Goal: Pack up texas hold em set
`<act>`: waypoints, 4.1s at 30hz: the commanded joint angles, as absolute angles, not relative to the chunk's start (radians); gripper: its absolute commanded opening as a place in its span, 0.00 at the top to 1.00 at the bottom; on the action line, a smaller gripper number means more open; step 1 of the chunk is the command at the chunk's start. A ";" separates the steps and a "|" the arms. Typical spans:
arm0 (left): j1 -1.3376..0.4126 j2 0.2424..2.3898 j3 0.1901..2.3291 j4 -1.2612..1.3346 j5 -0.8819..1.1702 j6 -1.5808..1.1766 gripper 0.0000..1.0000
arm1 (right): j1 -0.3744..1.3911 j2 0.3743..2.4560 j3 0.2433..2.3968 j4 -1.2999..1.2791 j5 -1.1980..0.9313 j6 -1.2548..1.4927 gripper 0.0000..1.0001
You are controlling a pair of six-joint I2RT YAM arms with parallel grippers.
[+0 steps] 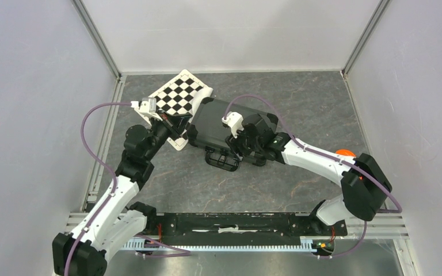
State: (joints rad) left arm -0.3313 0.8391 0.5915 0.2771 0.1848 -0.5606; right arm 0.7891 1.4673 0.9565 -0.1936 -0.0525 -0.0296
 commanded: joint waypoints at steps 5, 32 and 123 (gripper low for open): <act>-0.327 0.734 0.609 0.314 0.175 -0.537 0.98 | 0.803 1.520 0.965 -0.239 -0.052 -0.128 0.29; -0.327 0.737 0.609 0.314 0.175 -0.537 0.98 | 0.936 1.520 0.769 0.041 0.155 -0.204 0.01; -0.327 1.313 0.609 0.314 0.175 -0.537 0.98 | 0.637 1.046 0.676 -0.223 0.207 0.557 0.02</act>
